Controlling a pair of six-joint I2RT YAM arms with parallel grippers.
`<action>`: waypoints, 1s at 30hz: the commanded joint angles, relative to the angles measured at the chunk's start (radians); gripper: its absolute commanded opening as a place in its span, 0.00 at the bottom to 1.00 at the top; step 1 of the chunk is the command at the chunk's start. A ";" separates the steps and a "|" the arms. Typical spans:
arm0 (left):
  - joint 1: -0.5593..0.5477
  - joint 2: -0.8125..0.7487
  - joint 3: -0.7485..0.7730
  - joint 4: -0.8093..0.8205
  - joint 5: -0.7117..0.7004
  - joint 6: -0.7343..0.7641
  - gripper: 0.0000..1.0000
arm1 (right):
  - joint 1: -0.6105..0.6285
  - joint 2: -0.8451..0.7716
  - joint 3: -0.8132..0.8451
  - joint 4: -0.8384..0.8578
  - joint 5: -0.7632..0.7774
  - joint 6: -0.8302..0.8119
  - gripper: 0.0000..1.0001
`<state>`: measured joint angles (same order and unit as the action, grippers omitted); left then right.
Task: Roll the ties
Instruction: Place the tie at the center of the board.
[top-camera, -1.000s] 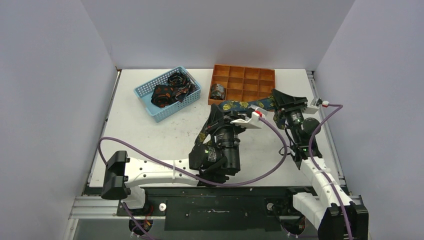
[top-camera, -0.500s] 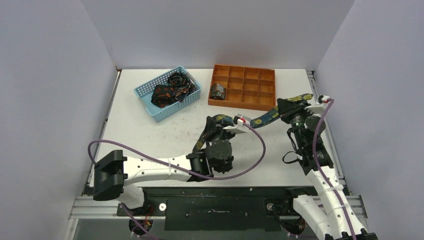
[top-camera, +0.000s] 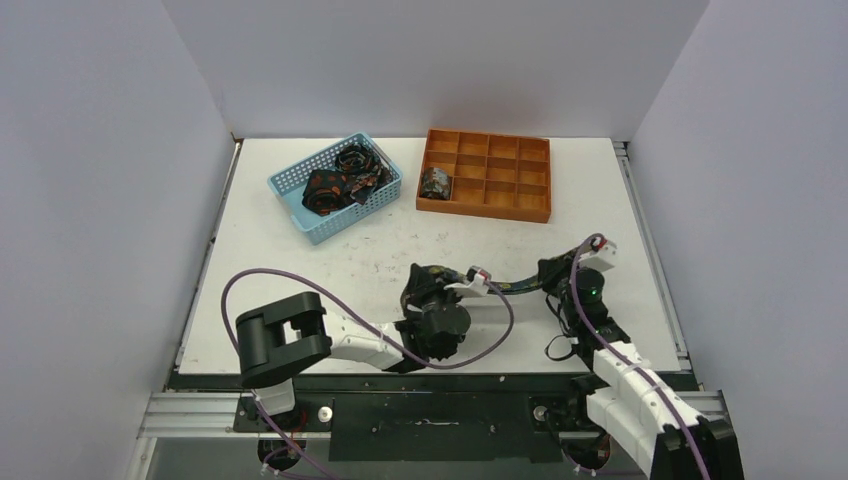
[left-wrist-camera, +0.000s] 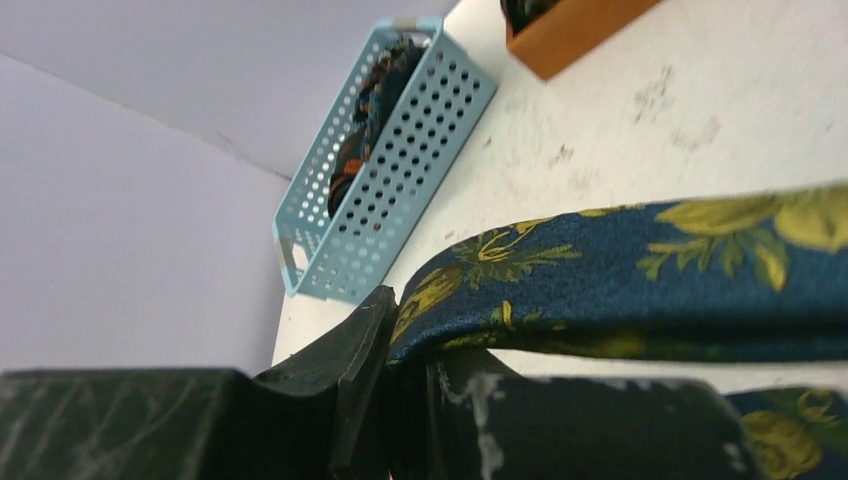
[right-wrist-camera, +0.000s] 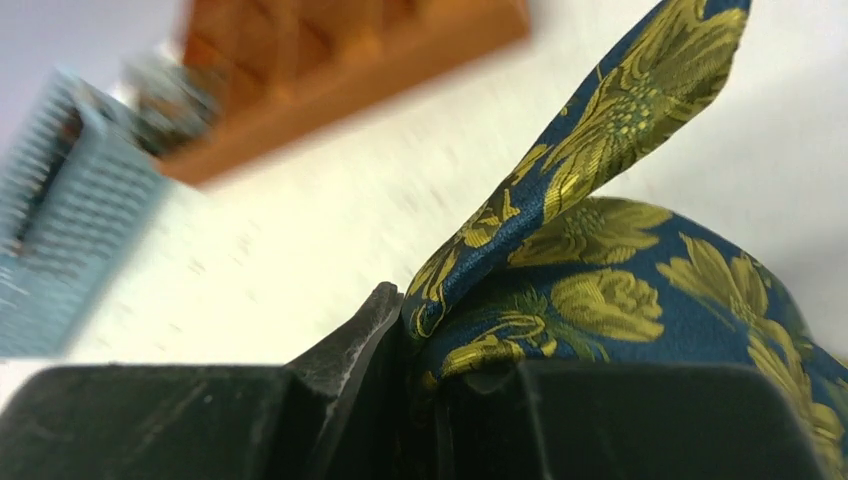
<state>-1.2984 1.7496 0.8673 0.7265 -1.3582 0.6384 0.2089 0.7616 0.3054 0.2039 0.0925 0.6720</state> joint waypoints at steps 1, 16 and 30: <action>0.010 -0.022 -0.092 0.068 -0.071 -0.124 0.12 | -0.008 0.124 -0.140 0.287 -0.056 0.103 0.05; 0.114 -0.273 -0.164 0.387 -0.005 0.392 0.04 | -0.004 0.072 -0.172 0.326 0.029 0.091 0.05; -0.039 0.144 -0.090 0.176 -0.042 -0.096 0.80 | -0.008 0.108 -0.272 0.281 0.102 0.158 0.05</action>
<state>-1.2655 1.8290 0.7242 0.9237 -1.3430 0.6899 0.2070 0.9024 0.0254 0.5034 0.1287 0.8242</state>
